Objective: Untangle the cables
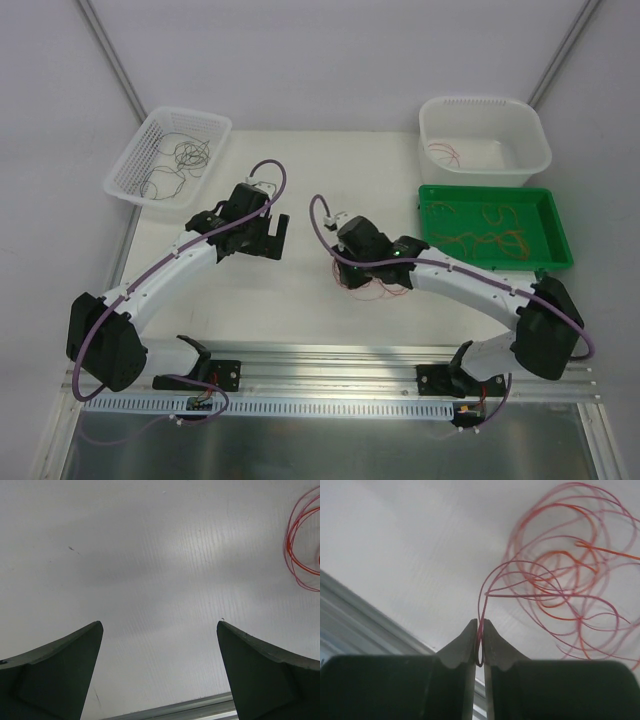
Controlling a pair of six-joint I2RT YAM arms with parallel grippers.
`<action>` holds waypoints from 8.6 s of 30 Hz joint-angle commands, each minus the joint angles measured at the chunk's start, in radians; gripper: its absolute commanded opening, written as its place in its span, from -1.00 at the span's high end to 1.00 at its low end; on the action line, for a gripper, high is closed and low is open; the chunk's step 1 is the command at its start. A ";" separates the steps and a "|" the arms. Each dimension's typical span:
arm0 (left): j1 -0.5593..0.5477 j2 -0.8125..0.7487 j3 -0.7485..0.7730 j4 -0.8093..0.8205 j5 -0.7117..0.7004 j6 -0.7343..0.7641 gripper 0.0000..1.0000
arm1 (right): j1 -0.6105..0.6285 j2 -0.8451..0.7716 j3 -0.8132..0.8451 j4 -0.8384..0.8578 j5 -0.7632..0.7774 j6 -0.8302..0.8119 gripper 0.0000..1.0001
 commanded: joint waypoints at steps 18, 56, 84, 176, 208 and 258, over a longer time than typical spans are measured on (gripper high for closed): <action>-0.004 -0.017 -0.009 0.000 -0.046 -0.011 -0.98 | 0.110 -0.114 0.067 -0.090 0.045 -0.092 -0.21; -0.004 -0.132 -0.029 0.037 -0.042 -0.004 -0.98 | 0.066 -0.160 0.737 -0.286 0.209 -0.448 0.99; -0.218 -0.153 -0.278 0.893 0.394 -0.124 -0.96 | 0.067 -0.036 0.951 -0.176 0.087 -0.430 0.99; 0.065 -0.454 -0.634 0.283 -0.040 -0.527 -0.98 | -0.013 0.714 0.701 -0.115 -0.314 -0.592 -0.60; 0.068 -0.513 -0.631 0.336 0.171 -0.481 -0.98 | -0.005 0.610 0.888 -0.190 -0.191 -0.582 0.99; 0.226 0.023 0.049 0.091 0.359 -0.133 -0.98 | -0.683 0.278 1.125 0.135 -0.090 -0.529 0.99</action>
